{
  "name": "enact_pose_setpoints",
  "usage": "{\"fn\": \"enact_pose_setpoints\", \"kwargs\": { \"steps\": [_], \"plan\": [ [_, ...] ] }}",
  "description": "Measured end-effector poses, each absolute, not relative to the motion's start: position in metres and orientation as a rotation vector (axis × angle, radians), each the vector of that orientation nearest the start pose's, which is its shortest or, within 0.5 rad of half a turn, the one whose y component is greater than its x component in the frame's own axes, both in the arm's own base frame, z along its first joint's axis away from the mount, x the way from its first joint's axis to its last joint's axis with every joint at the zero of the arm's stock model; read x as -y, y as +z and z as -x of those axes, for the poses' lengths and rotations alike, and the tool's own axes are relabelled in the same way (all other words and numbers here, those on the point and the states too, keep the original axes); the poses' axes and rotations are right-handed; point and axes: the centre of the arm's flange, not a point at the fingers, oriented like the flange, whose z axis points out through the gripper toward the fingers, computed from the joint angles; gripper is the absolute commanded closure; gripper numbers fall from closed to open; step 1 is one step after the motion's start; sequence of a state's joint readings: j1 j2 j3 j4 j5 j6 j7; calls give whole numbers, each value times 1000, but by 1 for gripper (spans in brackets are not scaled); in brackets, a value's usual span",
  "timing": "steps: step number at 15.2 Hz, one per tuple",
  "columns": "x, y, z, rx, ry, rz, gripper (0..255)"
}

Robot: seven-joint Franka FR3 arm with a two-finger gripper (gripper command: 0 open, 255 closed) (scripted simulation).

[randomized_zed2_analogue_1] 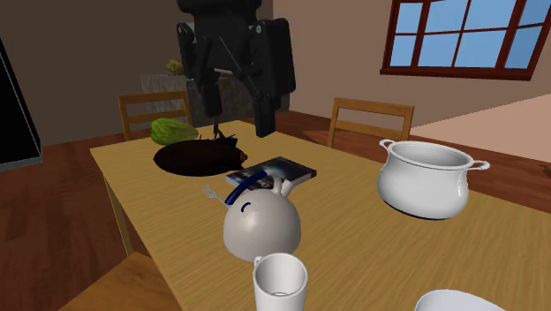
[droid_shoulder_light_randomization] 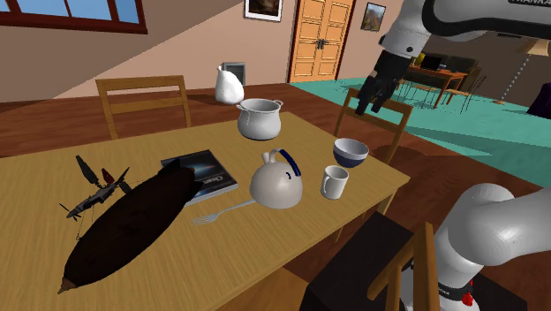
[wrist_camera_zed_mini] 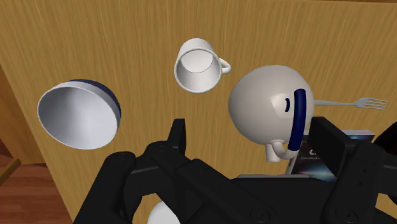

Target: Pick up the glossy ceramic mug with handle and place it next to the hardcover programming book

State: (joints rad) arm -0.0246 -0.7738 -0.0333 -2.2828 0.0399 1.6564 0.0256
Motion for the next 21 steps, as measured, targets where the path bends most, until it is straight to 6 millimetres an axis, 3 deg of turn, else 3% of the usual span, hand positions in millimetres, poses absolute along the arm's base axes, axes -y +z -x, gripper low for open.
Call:
{"fn": "enact_pose_setpoints", "kwargs": {
  "steps": [2, 5, 21],
  "plan": [
    [20, 624, -320, -114, -224, 3070, 0],
    [28, 594, -329, -101, -203, 3074, 0],
    [86, 399, -375, -12, -77, 3091, 0]
  ]
}}
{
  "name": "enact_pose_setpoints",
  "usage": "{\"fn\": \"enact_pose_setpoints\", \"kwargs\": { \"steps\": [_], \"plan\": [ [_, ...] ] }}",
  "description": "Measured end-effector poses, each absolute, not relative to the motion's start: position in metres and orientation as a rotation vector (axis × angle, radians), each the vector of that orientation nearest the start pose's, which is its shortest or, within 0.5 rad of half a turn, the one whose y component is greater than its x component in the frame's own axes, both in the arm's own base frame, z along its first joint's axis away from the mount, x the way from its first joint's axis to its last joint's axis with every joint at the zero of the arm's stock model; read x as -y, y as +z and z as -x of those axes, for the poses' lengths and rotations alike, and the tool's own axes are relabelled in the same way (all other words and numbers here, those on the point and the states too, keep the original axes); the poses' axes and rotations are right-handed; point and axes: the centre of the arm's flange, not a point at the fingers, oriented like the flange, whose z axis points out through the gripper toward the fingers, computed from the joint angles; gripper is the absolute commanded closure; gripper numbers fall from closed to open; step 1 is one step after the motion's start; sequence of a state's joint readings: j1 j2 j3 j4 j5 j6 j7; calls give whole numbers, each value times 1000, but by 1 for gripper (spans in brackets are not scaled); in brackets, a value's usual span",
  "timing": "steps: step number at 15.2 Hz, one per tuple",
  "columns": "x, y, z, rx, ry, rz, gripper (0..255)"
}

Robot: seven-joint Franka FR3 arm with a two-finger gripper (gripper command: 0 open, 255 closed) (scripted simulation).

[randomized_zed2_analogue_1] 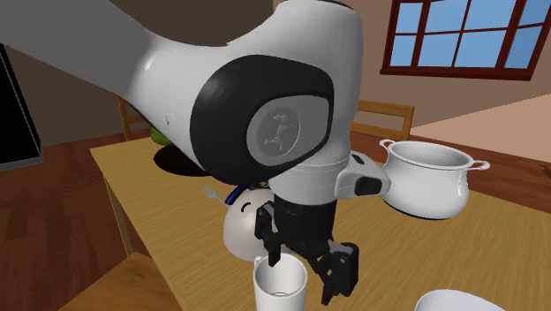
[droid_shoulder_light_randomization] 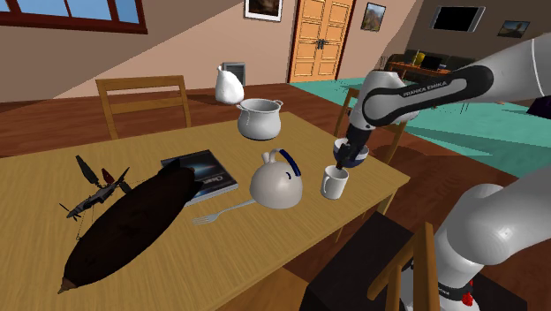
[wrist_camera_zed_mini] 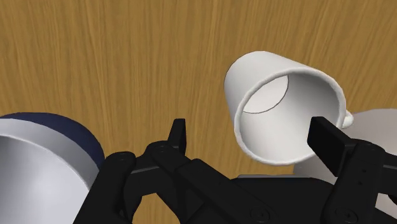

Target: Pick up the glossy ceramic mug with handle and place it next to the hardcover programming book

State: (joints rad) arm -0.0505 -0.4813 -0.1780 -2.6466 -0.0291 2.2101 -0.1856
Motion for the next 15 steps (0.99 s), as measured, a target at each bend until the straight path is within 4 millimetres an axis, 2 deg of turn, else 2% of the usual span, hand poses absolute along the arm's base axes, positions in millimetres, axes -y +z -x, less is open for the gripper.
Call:
{"fn": "enact_pose_setpoints", "kwargs": {
  "steps": [8, 14, 15],
  "plan": [
    [85, 351, -379, -6, -72, 3092, 0],
    [85, 347, -379, -6, -72, 3092, 0],
    [85, 347, -379, -6, -72, 3092, 255]
  ]
}}
